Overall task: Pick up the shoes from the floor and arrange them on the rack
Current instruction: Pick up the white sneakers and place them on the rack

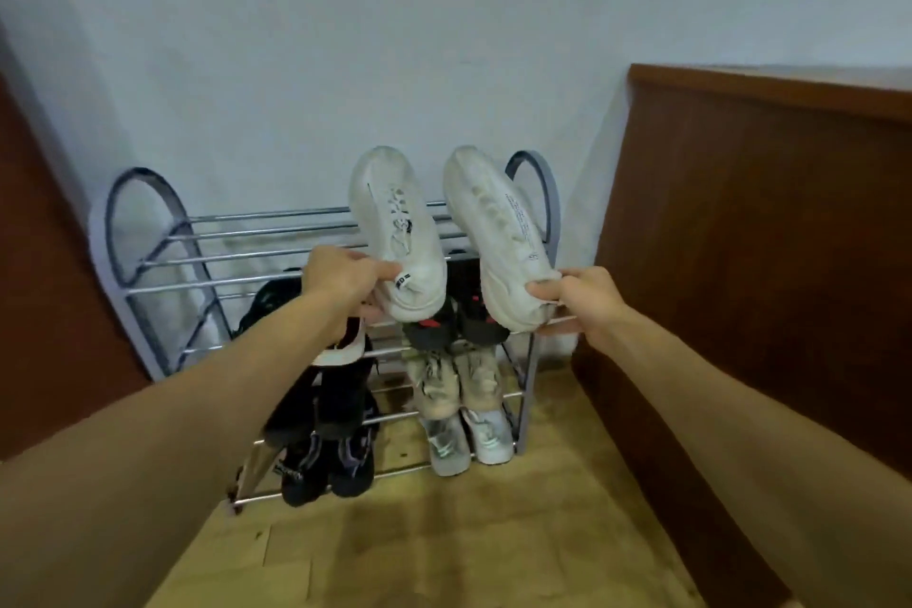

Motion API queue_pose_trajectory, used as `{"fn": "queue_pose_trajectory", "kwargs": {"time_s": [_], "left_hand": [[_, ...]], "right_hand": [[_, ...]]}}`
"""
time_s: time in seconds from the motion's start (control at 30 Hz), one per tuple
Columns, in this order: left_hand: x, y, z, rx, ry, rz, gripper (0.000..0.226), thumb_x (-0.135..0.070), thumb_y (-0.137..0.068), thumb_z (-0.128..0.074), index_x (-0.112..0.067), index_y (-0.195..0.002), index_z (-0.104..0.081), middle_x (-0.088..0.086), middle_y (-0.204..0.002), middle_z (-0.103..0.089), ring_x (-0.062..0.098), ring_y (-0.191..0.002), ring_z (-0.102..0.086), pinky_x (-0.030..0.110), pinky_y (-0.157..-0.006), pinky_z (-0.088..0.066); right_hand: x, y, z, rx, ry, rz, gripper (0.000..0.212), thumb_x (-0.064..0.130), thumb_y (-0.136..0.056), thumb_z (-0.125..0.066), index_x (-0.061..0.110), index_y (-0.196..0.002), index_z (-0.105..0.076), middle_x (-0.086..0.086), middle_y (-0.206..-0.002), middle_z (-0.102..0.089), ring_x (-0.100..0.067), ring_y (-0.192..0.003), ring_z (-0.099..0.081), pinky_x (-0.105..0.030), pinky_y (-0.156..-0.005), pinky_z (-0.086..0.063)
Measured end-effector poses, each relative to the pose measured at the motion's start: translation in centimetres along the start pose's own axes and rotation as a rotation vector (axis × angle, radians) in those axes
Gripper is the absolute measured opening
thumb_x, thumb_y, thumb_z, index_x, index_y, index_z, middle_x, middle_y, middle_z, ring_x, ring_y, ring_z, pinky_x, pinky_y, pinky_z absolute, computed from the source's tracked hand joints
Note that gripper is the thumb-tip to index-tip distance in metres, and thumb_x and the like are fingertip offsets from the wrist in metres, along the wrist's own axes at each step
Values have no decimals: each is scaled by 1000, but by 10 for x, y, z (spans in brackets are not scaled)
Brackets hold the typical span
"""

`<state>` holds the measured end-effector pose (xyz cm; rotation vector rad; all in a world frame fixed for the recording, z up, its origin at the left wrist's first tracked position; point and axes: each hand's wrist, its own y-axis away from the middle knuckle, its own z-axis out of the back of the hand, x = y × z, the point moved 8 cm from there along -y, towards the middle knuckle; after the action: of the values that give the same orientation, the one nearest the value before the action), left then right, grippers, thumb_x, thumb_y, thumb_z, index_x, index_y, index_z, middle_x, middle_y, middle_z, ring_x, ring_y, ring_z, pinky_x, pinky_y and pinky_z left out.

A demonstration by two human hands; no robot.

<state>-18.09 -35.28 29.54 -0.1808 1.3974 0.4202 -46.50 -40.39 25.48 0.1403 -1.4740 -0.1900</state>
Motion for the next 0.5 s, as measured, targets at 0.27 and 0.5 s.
{"fn": "queue_pose_trajectory", "kwargs": {"time_s": [0.27, 0.5], "left_hand": [[-14, -103, -28, 21, 22, 37, 21, -5, -75, -76, -4, -89, -60, 19, -90, -68, 30, -66, -68, 36, -50, -59], [-13, -134, -55, 95, -102, 42, 23, -11, -84, -65, 0, -103, -60, 10, -65, -60, 11, -27, -56, 25, -38, -53]], "right_hand": [[48, -96, -36, -38, -14, 1, 40, 9, -77, -76, -3, -112, -61, -19, -109, -67, -34, -84, -70, -45, -62, -62], [48, -118, -43, -94, 84, 12, 43, 24, -76, -78, 2, -110, -65, -14, -105, -69, -30, -87, -70, -29, -46, -57]]}}
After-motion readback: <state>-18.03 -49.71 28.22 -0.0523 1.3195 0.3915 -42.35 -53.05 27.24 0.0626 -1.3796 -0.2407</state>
